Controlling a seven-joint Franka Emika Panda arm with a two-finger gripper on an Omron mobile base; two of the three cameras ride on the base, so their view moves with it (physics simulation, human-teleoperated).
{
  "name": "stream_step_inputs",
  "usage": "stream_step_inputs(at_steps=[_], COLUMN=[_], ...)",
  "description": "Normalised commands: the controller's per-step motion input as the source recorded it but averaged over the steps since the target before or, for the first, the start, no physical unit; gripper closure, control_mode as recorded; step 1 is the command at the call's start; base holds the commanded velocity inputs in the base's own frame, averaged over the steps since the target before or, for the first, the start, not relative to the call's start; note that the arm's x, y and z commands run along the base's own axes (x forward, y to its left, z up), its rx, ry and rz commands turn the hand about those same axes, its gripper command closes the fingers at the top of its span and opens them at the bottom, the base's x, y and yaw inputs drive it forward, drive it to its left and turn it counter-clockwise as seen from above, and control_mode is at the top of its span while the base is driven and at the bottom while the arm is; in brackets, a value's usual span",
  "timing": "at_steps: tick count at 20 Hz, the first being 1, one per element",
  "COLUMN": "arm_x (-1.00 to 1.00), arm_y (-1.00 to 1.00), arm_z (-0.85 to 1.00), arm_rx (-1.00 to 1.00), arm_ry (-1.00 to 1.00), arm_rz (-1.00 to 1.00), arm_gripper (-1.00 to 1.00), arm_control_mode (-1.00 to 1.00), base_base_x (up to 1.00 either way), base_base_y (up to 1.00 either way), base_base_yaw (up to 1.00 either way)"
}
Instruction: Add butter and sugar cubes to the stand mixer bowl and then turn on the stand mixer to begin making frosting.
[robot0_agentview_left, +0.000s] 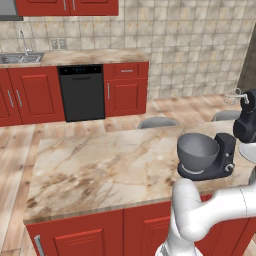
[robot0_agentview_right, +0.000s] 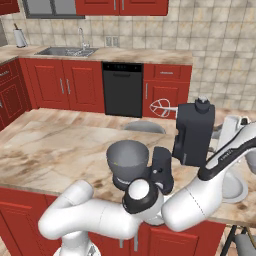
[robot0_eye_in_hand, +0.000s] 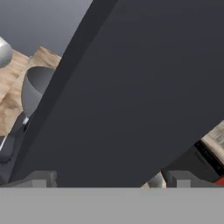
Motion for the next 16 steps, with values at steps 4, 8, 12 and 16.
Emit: stream_step_inputs(at_steps=[4,8,12,16], arm_x=[-0.1,-0.25,-0.26,-0.02], arm_y=[0.69,0.97,1.0,0.99], arm_z=[0.0,0.0,0.0,0.05], arm_rx=[0.0,-0.05,-0.14,-0.22], arm_ry=[0.04,0.04,0.04,0.12], arm_rz=[0.01,0.0,0.0,0.0], arm_gripper=[-1.0,-1.0,-1.0,-1.0], arm_control_mode=[-1.0,-1.0,-1.0,-1.0], base_base_x=[0.0,0.0,0.0,0.0], base_base_y=[0.0,0.0,0.0,0.0], base_base_yaw=[0.0,0.0,0.0,0.0])
